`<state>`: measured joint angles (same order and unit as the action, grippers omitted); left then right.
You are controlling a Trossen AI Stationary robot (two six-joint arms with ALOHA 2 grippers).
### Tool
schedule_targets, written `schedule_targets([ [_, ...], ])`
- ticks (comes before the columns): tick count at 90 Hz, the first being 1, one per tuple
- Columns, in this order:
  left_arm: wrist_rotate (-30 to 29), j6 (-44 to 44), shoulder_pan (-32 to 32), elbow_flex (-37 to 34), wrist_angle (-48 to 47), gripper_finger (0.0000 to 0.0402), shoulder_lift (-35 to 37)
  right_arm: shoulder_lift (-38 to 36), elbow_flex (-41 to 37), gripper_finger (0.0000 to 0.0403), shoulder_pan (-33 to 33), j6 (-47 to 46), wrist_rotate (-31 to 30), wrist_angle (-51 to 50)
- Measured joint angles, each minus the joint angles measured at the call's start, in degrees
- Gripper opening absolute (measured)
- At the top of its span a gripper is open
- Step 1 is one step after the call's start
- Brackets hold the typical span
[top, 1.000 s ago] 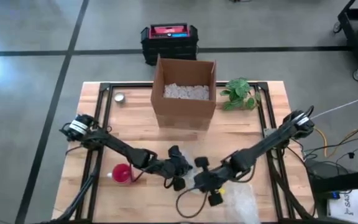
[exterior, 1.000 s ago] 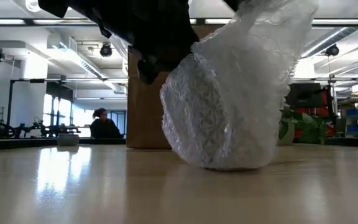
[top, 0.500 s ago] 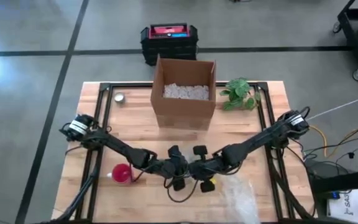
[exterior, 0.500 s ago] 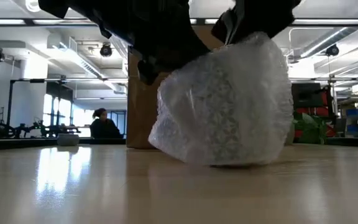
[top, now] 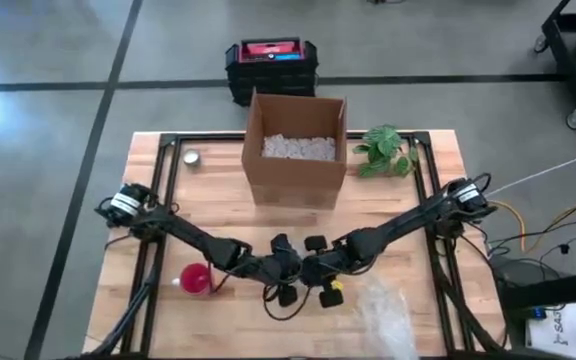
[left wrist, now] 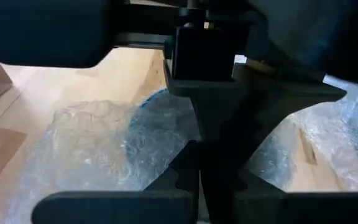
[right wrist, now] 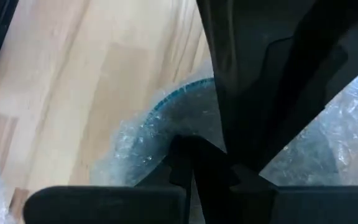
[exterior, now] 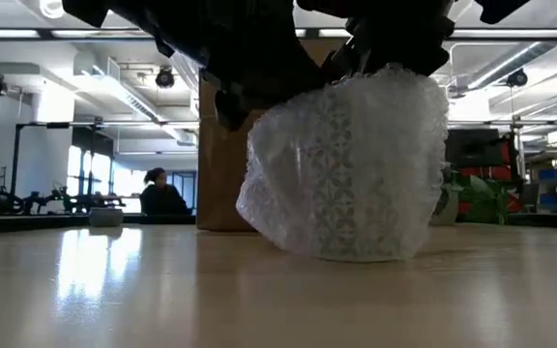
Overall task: Wrap mug
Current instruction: Wrap the white mug with bubble wrap
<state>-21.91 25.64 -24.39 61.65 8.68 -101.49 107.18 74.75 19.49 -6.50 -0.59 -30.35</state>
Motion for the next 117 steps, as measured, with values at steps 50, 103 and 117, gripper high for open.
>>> schedule_targets([
  [50, -10.99, 2.42, 4.7, -6.19, -9.19, 0.0, 4.43, -0.77, -0.18, 0.0002, 0.55, 1.78, -0.69, 2.14],
  [103, 1.57, -3.43, 1.39, -4.24, 9.5, 0.0, -0.02, -0.79, -0.14, 0.0002, 0.61, 2.27, -0.43, 2.61],
  [117, 0.45, -0.27, 1.4, -4.12, 10.98, 0.0, -4.2, -2.08, 0.34, 0.0002, 0.63, 1.86, -0.47, 0.89],
])
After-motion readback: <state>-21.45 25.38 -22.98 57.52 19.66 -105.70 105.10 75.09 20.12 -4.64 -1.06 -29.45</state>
